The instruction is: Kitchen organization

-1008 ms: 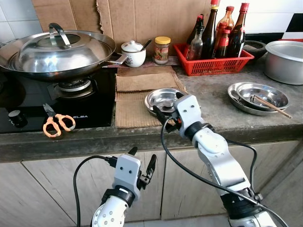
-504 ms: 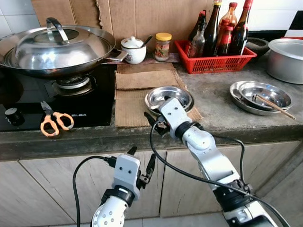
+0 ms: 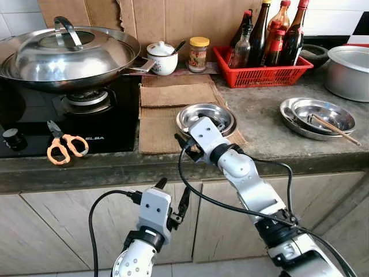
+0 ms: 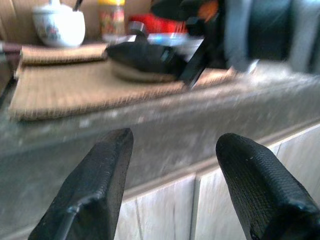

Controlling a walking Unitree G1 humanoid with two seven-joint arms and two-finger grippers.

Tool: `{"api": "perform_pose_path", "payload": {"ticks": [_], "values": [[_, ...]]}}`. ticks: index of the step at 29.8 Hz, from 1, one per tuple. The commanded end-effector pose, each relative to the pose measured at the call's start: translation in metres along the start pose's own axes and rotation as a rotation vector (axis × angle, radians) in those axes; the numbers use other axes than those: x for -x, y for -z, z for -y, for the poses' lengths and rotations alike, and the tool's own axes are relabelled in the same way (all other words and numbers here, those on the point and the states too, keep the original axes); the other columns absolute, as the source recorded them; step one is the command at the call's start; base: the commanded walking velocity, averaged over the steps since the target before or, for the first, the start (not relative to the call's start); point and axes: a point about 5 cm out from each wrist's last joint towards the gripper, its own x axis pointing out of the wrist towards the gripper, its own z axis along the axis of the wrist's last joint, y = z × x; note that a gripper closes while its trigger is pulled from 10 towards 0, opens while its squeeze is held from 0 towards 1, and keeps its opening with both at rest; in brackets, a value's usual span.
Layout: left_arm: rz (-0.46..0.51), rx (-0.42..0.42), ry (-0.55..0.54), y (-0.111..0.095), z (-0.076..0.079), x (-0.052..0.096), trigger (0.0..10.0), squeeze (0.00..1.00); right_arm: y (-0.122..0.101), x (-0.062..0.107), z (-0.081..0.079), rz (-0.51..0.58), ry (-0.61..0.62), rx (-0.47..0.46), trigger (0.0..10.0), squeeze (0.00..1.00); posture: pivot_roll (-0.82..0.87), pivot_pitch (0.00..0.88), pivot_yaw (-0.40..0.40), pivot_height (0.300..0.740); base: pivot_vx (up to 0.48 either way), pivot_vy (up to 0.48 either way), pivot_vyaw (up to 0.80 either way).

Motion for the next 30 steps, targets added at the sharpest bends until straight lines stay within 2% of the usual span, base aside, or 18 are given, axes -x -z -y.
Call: {"api": "perform_pose_path", "payload": {"ticks": [1,2,3,4,5,7,8,9,25,30], "values": [[0.044,-0.001,0.011,-0.008,0.004,0.001,10.0,0.0,-0.004,-0.003,0.003,0.018,0.009,0.011,7.6,0.0,0.06,0.066,-0.061,0.74,0.0,0.0,0.0],[0.052,0.003,0.007,-0.009,0.004,0.001,10.0,0.0,-0.005,-0.004,0.003,0.022,0.009,0.012,6.5,0.0,0.06,0.065,-0.059,0.74,0.0,0.0,0.0],[0.052,0.003,0.007,-0.009,0.004,0.001,10.0,0.0,-0.005,-0.004,0.003,0.022,0.009,0.012,6.5,0.0,0.06,0.065,-0.059,0.74,0.0,0.0,0.0],[0.056,0.004,0.002,-0.009,0.004,0.001,10.0,0.0,-0.005,-0.004,0.004,0.022,0.011,0.012,5.6,0.0,0.06,0.063,-0.063,0.74,0.0,0.0,0.0],[0.058,0.004,-0.001,-0.009,0.003,0.002,10.0,0.0,-0.004,-0.005,0.004,0.022,0.013,0.012,5.6,0.0,0.06,0.063,-0.063,0.74,0.0,0.0,0.0],[0.055,0.003,-0.013,-0.008,0.002,0.002,10.0,0.0,-0.004,-0.005,0.005,0.022,0.016,0.014,2.2,0.0,0.07,0.063,-0.064,0.74,0.0,0.0,0.0],[0.055,0.003,-0.013,-0.008,0.002,0.002,10.0,0.0,-0.004,-0.005,0.005,0.022,0.016,0.014,2.2,0.0,0.07,0.063,-0.064,0.74,0.0,0.0,0.0],[0.052,0.002,-0.019,-0.007,0.001,0.002,10.0,0.0,-0.004,-0.005,0.005,0.022,0.02,0.014,0.0,0.0,0.07,0.06,-0.063,0.74,0.0,0.0,0.0],[0.034,0.012,-0.022,-0.003,0.0,0.002,10.0,0.0,-0.005,-0.007,0.009,0.038,0.047,0.01,0.0,0.0,0.07,0.053,-0.059,0.74,0.0,0.0,0.0],[0.025,0.014,-0.033,-0.002,-0.001,0.001,10.0,0.0,-0.009,-0.007,0.016,0.058,0.102,-0.003,0.0,0.0,0.07,0.058,-0.056,0.74,0.0,0.0,0.0]]}}
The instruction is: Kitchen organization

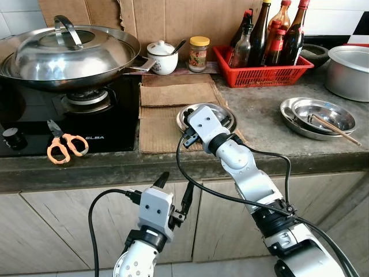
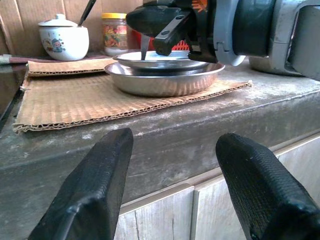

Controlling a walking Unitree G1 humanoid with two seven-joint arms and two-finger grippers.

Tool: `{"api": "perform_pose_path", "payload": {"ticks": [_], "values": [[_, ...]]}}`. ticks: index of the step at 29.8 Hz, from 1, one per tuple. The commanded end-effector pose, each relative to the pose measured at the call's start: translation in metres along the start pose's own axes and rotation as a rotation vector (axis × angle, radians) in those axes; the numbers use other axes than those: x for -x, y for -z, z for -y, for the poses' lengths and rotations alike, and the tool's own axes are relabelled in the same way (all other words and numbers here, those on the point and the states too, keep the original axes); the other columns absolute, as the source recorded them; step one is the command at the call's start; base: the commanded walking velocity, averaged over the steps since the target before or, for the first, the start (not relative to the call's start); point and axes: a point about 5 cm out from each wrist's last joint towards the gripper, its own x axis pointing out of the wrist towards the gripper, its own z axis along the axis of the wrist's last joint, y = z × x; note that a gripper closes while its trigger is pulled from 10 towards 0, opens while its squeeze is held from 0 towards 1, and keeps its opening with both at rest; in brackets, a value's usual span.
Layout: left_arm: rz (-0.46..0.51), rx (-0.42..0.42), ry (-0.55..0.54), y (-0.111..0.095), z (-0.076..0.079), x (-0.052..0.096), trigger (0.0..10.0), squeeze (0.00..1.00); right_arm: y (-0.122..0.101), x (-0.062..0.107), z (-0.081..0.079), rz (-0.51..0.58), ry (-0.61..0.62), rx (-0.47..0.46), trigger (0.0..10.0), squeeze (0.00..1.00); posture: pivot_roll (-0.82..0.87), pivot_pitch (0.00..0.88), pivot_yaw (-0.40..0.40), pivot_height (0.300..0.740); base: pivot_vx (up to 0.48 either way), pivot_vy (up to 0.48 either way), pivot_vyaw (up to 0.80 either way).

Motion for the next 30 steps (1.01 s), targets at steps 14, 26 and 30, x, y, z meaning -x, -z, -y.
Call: {"api": "perform_pose_path", "payload": {"ticks": [14,26,30], "values": [[-0.028,0.03,-0.038,0.005,-0.006,-0.002,10.0,0.0,-0.018,0.024,0.044,0.181,0.328,-0.448,0.0,0.0,0.06,0.053,-0.045,0.74,0.0,0.0,0.0],[-0.042,0.05,-0.073,0.007,-0.012,-0.003,10.0,0.0,-0.032,0.055,0.054,0.263,0.453,-0.52,0.0,0.0,0.05,0.047,-0.03,0.74,0.0,0.0,0.0],[-0.047,0.046,-0.073,0.008,-0.012,-0.003,10.0,0.0,-0.031,0.061,0.056,0.264,0.468,-0.528,0.0,0.0,0.04,0.044,-0.027,0.74,0.0,0.0,0.0]]}}
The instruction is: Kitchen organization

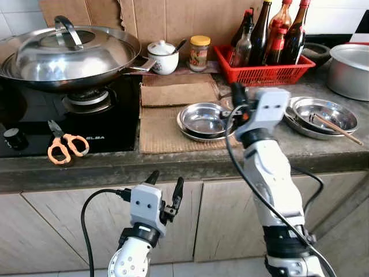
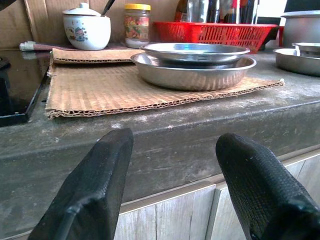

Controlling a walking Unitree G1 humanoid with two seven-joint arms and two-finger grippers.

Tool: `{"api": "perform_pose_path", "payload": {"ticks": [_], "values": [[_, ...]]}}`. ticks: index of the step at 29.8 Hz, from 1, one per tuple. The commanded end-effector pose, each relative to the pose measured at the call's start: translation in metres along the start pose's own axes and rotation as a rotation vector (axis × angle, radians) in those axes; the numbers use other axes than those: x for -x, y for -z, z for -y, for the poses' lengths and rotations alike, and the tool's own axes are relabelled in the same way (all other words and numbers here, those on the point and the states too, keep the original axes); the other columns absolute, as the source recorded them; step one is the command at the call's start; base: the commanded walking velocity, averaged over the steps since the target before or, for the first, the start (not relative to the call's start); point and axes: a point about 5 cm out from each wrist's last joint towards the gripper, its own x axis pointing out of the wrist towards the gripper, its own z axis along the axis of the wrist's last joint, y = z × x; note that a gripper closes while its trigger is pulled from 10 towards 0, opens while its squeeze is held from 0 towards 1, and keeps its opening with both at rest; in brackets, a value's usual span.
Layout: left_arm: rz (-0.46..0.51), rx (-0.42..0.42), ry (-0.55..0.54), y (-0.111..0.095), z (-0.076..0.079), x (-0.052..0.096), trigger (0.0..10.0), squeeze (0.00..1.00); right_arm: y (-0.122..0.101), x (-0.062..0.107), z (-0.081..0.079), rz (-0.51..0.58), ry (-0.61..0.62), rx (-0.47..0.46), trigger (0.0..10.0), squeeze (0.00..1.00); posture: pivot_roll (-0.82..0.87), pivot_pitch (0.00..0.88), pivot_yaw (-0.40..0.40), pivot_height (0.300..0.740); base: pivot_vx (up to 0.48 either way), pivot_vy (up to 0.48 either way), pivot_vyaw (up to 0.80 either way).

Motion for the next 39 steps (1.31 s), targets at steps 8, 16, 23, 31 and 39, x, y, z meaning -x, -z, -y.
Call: {"api": "perform_pose_path", "payload": {"ticks": [8,16,23,31,39], "values": [[-0.024,0.005,0.006,0.004,0.001,-0.001,10.0,0.0,-0.008,0.003,0.002,0.003,0.02,-0.015,0.0,0.0,0.05,0.04,-0.027,0.74,-0.201,0.0,0.0],[-0.027,0.003,0.007,0.005,0.001,-0.001,10.0,0.0,-0.006,0.003,0.004,-0.009,0.022,-0.009,0.0,0.0,0.05,0.039,-0.026,0.74,-0.304,0.0,0.0],[-0.029,0.001,0.012,0.006,0.002,0.0,10.0,0.0,-0.005,0.006,0.006,-0.023,0.026,0.001,0.0,0.0,0.04,0.034,-0.025,0.74,-0.305,0.0,0.0],[-0.032,0.001,0.018,0.006,0.003,0.001,10.0,0.0,0.003,0.013,0.007,-0.06,0.015,0.047,0.0,0.0,0.04,0.033,-0.024,0.74,-0.305,0.0,0.0],[-0.036,0.003,0.024,0.007,0.004,0.001,10.0,0.0,0.041,0.053,0.014,-0.242,-0.005,0.114,10.0,0.0,0.04,0.035,-0.023,0.74,-0.3,0.0,0.0]]}}
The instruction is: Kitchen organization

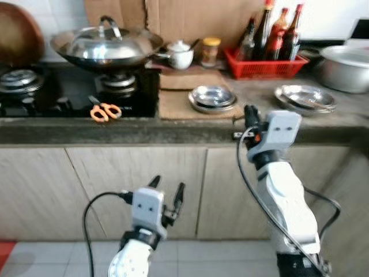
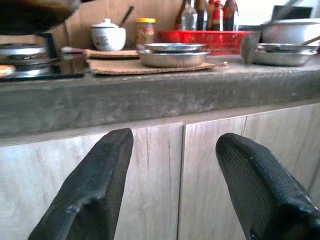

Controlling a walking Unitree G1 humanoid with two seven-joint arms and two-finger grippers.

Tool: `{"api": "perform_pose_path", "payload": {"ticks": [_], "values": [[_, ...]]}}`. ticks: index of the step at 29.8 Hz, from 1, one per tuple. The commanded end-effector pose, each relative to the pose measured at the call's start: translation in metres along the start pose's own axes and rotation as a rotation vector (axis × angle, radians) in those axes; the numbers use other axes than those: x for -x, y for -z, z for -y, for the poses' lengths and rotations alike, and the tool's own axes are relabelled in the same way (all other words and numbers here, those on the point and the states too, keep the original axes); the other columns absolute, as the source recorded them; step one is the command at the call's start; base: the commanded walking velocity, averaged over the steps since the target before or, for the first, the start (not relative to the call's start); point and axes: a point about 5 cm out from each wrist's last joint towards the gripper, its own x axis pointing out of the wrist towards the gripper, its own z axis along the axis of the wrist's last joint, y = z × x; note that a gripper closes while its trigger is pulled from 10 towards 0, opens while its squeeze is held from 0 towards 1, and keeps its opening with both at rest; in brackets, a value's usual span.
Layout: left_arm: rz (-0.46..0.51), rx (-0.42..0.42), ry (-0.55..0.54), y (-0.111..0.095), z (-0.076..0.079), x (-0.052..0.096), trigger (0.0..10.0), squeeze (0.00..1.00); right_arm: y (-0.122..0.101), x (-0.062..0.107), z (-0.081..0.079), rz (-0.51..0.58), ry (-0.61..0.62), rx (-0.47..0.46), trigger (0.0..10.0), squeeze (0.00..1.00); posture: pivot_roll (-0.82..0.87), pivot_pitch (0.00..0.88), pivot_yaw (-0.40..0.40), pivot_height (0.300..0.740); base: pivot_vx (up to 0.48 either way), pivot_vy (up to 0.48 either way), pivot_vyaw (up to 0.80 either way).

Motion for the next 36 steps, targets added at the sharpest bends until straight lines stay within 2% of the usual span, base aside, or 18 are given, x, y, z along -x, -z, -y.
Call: {"api": "perform_pose_path", "payload": {"ticks": [1,8,29,36], "values": [[-0.008,0.001,0.016,0.0,0.003,0.001,10.0,0.0,0.008,0.006,-0.001,-0.043,-0.013,0.01,10.0,0.0,0.04,0.035,-0.023,0.74,-0.296,0.0,0.0],[-0.011,-0.009,0.008,0.0,0.002,0.0,10.0,0.0,0.036,0.032,-0.007,-0.181,-0.024,0.035,10.0,0.0,0.04,0.046,-0.019,0.74,-0.281,0.0,-0.11],[-0.018,-0.007,0.011,0.001,0.002,-0.001,10.0,0.0,0.038,0.041,-0.004,-0.203,0.015,0.036,10.0,0.0,0.03,0.05,-0.017,0.74,-0.036,0.0,-0.79],[-0.016,-0.005,0.014,0.0,0.002,-0.001,10.0,0.0,0.04,0.045,-0.009,-0.214,0.015,0.028,10.0,0.0,0.03,0.051,-0.018,0.74,-0.035,0.0,-0.79]]}}
